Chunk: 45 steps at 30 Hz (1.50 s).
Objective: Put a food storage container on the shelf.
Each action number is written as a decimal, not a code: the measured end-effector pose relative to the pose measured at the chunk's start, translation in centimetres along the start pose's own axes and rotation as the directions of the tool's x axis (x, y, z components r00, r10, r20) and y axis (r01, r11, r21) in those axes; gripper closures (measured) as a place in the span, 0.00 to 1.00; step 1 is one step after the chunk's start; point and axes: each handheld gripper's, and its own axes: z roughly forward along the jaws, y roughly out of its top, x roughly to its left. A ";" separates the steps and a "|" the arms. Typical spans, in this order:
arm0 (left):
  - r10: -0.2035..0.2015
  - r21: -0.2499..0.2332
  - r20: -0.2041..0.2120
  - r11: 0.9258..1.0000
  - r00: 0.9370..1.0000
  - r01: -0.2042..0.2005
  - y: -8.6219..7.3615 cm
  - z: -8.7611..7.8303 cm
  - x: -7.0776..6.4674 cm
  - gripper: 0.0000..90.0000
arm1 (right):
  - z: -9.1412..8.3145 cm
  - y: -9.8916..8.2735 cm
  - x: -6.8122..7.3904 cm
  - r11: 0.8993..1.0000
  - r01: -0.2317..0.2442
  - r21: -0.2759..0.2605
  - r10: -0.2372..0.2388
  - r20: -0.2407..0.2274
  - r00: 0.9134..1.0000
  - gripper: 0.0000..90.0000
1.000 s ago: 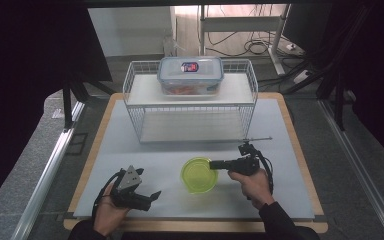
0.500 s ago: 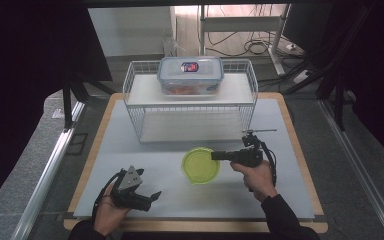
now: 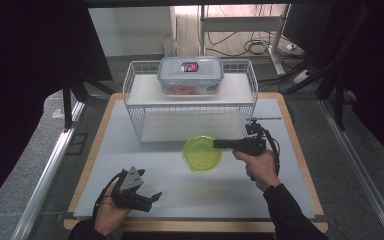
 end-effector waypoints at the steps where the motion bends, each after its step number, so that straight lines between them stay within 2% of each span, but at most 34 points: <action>1: 0.005 0.004 0.005 1.000 1.000 -0.005 0.0 0.1 0.0 0.06 | -0.1 0.2 0.1 1.000 0.000 -0.001 0.000 0.000 1.000 0.91; 8: 0.034 -0.008 0.010 0.999 0.999 -0.034 0.1 0.0 -0.4 0.07 | -0.4 1.6 1.0 1.000 0.014 -0.018 -0.015 -0.008 1.000 0.91; 18: 0.056 0.013 0.011 0.998 0.998 -0.057 0.1 0.2 -0.5 0.07 | -1.1 4.0 2.3 0.999 0.021 -0.050 -0.022 -0.024 0.999 0.91; 28: 0.042 0.012 0.028 0.999 0.999 -0.043 0.1 0.2 -0.5 0.07 | -1.9 6.0 3.6 0.997 0.027 -0.066 -0.029 -0.034 0.999 0.91; 38: 0.052 0.018 0.029 0.998 0.998 -0.053 0.1 0.3 -0.5 0.07 | -2.3 8.3 5.1 0.997 0.039 -0.074 -0.042 -0.041 0.998 0.91; 45: 0.044 0.012 0.034 0.999 0.998 -0.045 0.1 0.3 -0.5 0.06 | -2.6 9.8 5.8 0.995 0.027 -0.092 -0.033 -0.057 0.998 0.91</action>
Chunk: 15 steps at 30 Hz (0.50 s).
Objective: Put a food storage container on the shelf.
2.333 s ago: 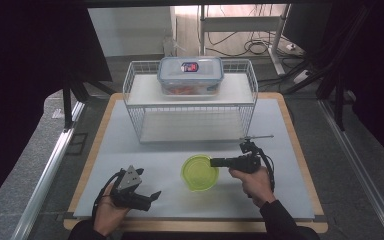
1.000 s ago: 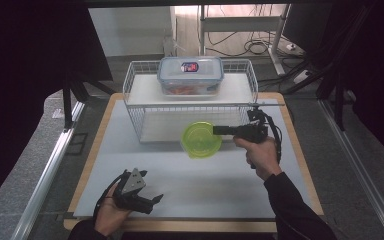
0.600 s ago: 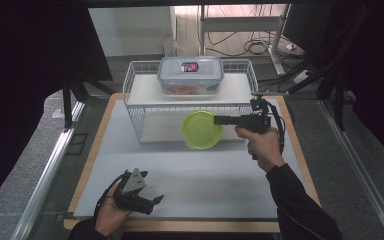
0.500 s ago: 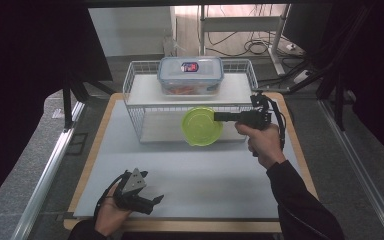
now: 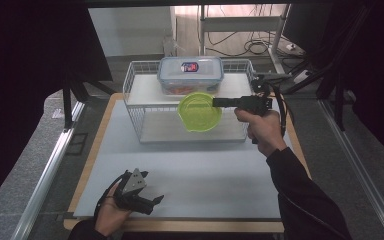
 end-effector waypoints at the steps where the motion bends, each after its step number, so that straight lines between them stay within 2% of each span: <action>1: -0.002 -0.001 0.003 1.000 1.000 0.002 0.0 0.0 0.0 0.06 | 0.0 0.3 0.1 1.000 -0.001 -0.002 0.001 0.000 1.000 0.91; 7: -0.015 -0.003 0.019 1.000 1.000 0.015 0.0 0.0 0.1 0.06 | -0.2 1.9 0.6 1.000 -0.010 -0.024 0.010 -0.011 1.000 0.91; 11: -0.021 -0.006 0.025 1.000 0.999 0.021 -0.1 0.0 0.2 0.06 | -0.1 3.0 0.9 0.999 -0.009 -0.036 0.009 0.000 1.000 0.91; 13: -0.031 -0.013 0.037 0.999 0.999 0.031 -0.1 -0.1 0.3 0.06 | -0.1 3.5 1.0 0.999 -0.012 -0.038 0.012 0.006 1.000 0.91; 15: -0.058 -0.030 0.060 0.998 0.997 0.060 -0.1 -0.2 0.4 0.05 | 0.0 3.9 1.0 0.999 -0.015 -0.045 0.016 0.015 1.000 0.91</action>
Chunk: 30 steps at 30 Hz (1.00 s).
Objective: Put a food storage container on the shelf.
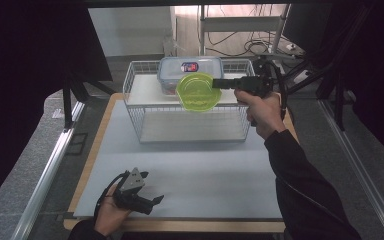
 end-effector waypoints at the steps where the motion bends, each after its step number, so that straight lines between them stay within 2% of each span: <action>1: -0.005 -0.004 0.005 1.000 1.000 0.005 0.0 -0.1 0.1 0.05 | 0.1 0.3 0.0 1.000 -0.003 -0.003 0.003 0.006 1.000 0.91; 6: -0.028 -0.022 0.017 0.999 0.999 0.028 -0.1 -0.2 0.4 0.05 | 0.3 1.2 0.0 1.000 -0.011 -0.022 0.011 0.022 1.000 0.91; 19: -0.025 -0.011 0.019 1.000 0.999 0.026 -0.1 -0.1 0.3 0.06 | 1.8 4.7 0.5 0.994 -0.034 -0.101 0.044 0.099 0.994 0.91; 22: -0.024 -0.008 0.020 1.000 1.000 0.024 -0.1 -0.1 0.3 0.06 | 2.5 5.7 0.3 0.991 -0.045 -0.128 0.062 0.136 0.989 0.91; 30: -0.024 -0.006 0.022 1.000 0.999 0.024 -0.1 -0.1 0.3 0.06 | 4.1 6.8 -0.1 0.984 -0.062 -0.168 0.095 0.196 0.976 0.91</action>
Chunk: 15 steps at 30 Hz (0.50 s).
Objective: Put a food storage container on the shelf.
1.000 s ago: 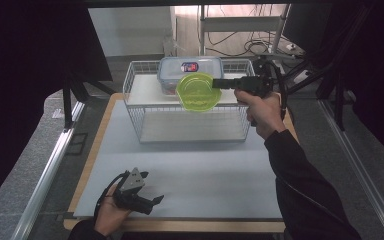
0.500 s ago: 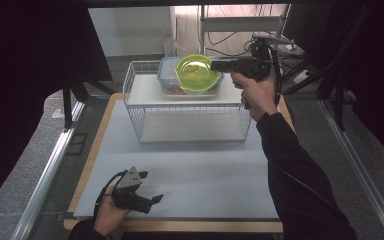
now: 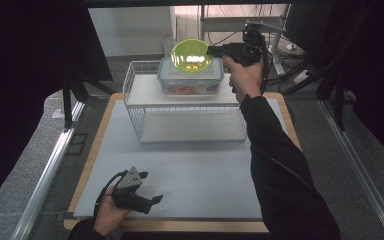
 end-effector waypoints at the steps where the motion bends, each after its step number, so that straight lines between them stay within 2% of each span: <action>1: 0.000 0.000 0.001 1.000 1.000 0.000 0.0 0.0 0.0 0.06 | 0.3 0.1 0.0 1.000 -0.001 -0.003 0.001 0.008 1.000 0.91; 4: 0.002 -0.001 0.002 1.000 1.000 -0.002 0.0 0.0 0.0 0.06 | 1.3 0.4 -0.1 1.000 -0.012 -0.024 0.013 0.036 0.999 0.91; 9: 0.001 -0.003 0.006 1.000 1.000 -0.001 0.0 0.0 0.0 0.06 | 1.9 0.8 -0.3 0.999 -0.017 -0.040 0.020 0.070 0.997 0.91; 12: 0.000 -0.004 0.010 1.000 1.000 0.000 0.0 0.0 -0.1 0.06 | 2.3 1.0 -0.6 0.998 -0.041 -0.049 0.045 0.077 0.996 0.91; 15: 0.001 -0.003 0.013 1.000 1.000 -0.001 0.0 0.0 -0.1 0.06 | 2.6 1.0 -0.7 0.998 -0.044 -0.054 0.049 0.085 0.995 0.90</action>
